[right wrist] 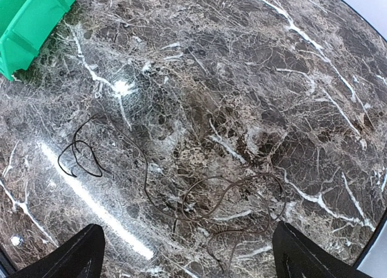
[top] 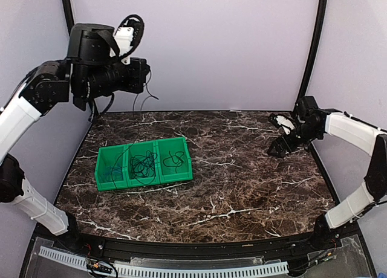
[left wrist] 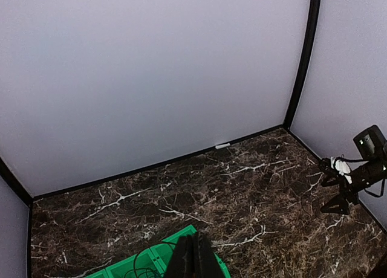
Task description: Untangle the cables
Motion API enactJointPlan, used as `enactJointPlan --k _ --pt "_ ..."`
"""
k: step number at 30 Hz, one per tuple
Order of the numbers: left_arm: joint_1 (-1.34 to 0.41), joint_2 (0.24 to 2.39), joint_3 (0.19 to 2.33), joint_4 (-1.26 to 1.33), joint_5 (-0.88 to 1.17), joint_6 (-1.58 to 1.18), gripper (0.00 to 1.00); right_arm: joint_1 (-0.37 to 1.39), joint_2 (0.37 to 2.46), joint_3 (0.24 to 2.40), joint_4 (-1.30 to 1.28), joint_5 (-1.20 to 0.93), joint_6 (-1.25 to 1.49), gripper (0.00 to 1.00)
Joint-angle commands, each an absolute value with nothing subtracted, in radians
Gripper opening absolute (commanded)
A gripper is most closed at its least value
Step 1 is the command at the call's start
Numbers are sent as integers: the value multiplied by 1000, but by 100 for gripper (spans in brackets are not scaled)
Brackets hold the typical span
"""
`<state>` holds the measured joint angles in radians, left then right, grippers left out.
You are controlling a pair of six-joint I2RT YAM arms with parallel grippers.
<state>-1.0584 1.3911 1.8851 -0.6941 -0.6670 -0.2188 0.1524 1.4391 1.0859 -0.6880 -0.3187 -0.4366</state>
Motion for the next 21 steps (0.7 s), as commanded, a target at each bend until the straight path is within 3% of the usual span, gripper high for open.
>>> enactJointPlan --k 1,8,21 --pt "-1056 1415 1885 -628 -608 -228 0 153 1380 1047 -641 -396 -453 99" --pt "-1057 1413 1990 -588 -644 -159 0 173 1325 895 -487 -608 -477 99" --pt "-1057 1419 2020 -518 -653 -89 0 239 1369 882 -493 -594 -490 99"
